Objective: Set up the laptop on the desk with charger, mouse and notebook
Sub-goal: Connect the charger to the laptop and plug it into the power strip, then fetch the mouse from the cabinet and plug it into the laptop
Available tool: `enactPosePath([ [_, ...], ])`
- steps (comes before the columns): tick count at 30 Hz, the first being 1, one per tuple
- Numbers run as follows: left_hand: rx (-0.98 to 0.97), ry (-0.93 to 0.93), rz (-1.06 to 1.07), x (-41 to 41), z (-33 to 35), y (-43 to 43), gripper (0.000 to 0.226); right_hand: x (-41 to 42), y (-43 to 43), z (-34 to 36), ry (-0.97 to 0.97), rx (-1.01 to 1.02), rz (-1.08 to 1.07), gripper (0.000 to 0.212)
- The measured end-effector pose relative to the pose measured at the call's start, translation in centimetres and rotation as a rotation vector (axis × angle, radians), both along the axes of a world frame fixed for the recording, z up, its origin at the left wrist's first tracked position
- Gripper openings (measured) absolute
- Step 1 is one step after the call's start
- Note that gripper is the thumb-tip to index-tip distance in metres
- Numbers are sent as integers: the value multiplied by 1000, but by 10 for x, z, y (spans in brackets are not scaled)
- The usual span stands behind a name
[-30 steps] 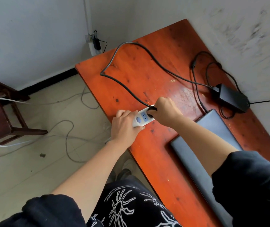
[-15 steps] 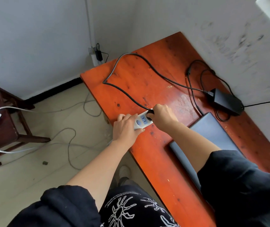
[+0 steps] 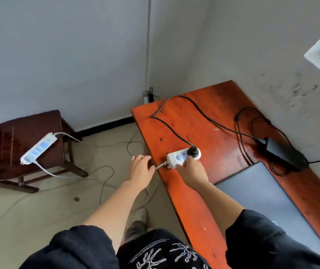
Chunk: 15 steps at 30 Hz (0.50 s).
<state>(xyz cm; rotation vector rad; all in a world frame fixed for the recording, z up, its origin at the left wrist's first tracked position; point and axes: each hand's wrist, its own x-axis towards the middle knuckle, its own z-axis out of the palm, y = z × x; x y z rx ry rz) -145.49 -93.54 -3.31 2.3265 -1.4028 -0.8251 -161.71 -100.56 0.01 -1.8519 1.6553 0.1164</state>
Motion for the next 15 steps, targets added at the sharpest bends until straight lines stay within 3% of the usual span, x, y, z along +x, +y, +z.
enactPosePath([
  [5, 113, -102, 122, 50, 12, 58, 42, 67, 17, 0, -1, 6, 320, 28],
  [15, 164, -155, 557, 214, 40, 201, 33, 306, 121, 13, 55, -57, 985, 39],
])
